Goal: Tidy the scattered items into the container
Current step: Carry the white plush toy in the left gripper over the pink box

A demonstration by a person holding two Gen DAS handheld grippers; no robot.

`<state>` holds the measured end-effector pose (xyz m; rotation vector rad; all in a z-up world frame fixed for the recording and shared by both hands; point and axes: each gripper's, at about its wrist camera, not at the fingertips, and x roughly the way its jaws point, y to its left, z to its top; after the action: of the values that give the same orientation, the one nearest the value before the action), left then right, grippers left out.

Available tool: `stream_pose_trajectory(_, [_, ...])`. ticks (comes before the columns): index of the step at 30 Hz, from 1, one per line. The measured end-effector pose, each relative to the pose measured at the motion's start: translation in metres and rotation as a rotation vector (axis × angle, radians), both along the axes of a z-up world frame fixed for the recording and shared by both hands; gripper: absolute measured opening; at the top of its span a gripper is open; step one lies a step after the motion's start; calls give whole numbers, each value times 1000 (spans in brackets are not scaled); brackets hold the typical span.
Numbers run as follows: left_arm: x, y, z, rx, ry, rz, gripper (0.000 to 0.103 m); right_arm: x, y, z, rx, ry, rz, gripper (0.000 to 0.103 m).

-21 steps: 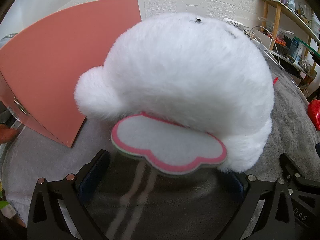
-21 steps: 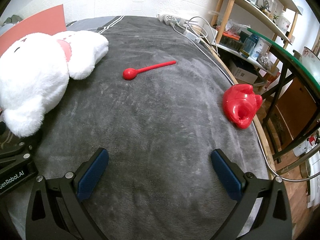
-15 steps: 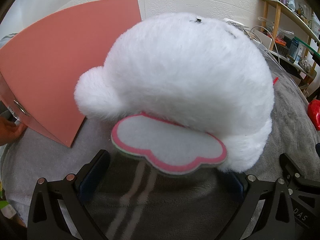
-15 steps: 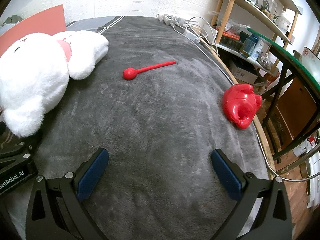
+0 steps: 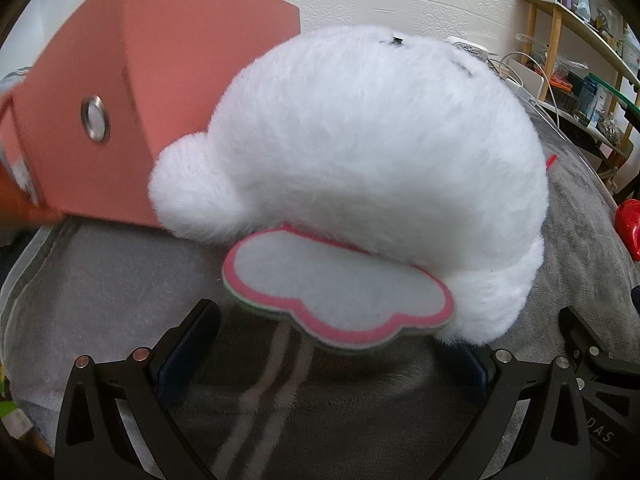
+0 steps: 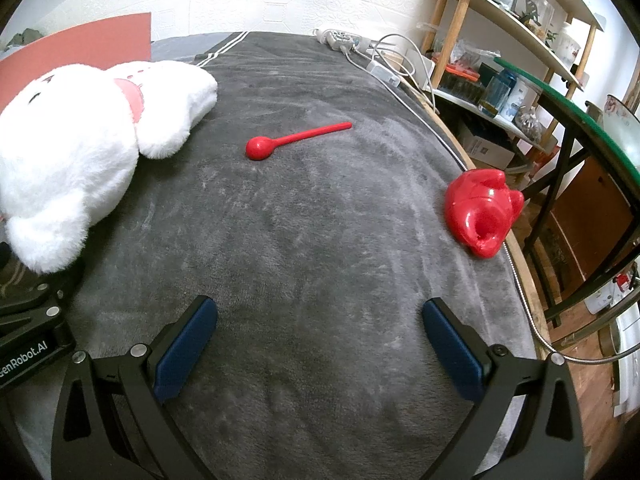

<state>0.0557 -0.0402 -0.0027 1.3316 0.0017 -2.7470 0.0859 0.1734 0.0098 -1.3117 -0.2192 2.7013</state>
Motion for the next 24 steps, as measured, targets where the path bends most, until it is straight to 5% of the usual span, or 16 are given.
stream_pose_trajectory(24, [-9,10,-1,0,0,1,103,0,1,0,-1,-1,0,103])
